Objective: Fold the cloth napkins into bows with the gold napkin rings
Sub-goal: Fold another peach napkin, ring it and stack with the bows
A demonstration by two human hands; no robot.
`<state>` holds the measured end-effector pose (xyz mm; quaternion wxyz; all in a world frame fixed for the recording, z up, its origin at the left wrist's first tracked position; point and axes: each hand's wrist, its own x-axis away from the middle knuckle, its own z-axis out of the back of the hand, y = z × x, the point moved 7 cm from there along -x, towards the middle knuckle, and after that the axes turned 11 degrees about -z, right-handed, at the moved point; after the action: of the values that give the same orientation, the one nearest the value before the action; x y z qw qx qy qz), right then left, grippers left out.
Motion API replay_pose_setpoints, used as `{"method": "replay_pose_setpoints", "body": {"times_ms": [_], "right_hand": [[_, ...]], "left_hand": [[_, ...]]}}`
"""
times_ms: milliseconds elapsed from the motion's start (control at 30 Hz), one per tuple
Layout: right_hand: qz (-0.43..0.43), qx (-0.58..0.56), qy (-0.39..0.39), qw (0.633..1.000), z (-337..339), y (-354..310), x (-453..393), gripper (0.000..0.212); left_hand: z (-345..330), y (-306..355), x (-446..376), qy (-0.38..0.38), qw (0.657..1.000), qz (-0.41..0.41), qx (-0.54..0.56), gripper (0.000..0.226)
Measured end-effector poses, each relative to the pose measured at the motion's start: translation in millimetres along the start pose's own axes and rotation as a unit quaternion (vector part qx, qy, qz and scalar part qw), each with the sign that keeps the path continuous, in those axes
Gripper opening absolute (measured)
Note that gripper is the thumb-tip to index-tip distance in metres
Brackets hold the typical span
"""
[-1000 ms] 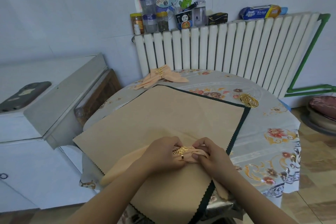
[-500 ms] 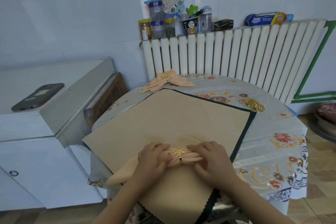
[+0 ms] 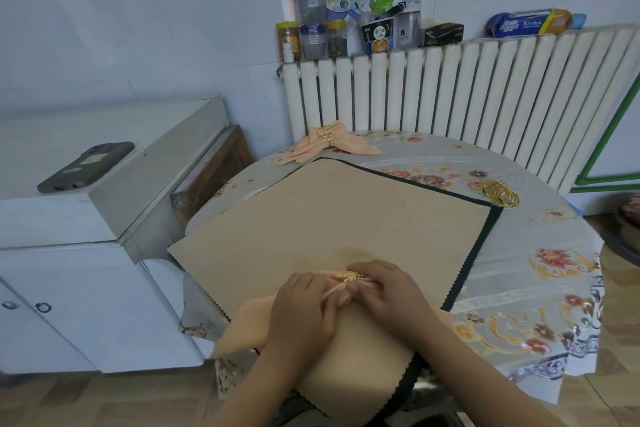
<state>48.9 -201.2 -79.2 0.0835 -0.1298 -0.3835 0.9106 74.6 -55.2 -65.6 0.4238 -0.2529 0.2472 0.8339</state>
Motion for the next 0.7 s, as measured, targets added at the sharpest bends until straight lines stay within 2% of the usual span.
{"method": "replay_pose_setpoints", "body": {"times_ms": [67,167,333,400,500,567,634,700], "right_hand": [[0.006,0.0,0.005,1.0,0.8,-1.6,0.6,0.045],[0.018,0.002,0.012,1.0,1.7,-2.2,3.3,0.049],[0.003,-0.02,0.031,0.999,1.4,-1.9,0.1,0.026],[-0.023,-0.04,0.037,0.998,-0.2,1.7,0.2,0.025],[-0.065,-0.064,0.031,0.995,0.1,4.9,0.0,0.03],[-0.065,-0.059,0.011,0.996,-0.9,3.6,1.0,0.037],[-0.046,-0.051,0.002,0.998,-1.4,0.2,3.6,0.044],[-0.035,-0.057,0.018,0.998,2.2,-2.2,7.1,0.043]], "left_hand": [[-0.9,8.1,-1.3,-0.023,1.0,0.007,-0.015,0.023],[-2.0,4.3,-3.4,-0.047,0.996,0.072,0.036,0.034],[2.2,1.6,-1.8,-0.049,0.994,0.075,0.061,0.02],[1.7,6.9,-1.9,-0.082,0.993,0.066,0.058,0.022],[-1.2,22.4,-5.9,-0.174,0.985,-0.008,-0.01,0.033],[-3.9,16.7,-10.6,-0.221,0.975,0.0,-0.027,0.034],[0.8,8.7,-21.9,-0.205,0.979,0.023,0.004,0.039],[2.4,3.0,-31.9,-0.134,0.99,0.009,0.037,0.046]]}}
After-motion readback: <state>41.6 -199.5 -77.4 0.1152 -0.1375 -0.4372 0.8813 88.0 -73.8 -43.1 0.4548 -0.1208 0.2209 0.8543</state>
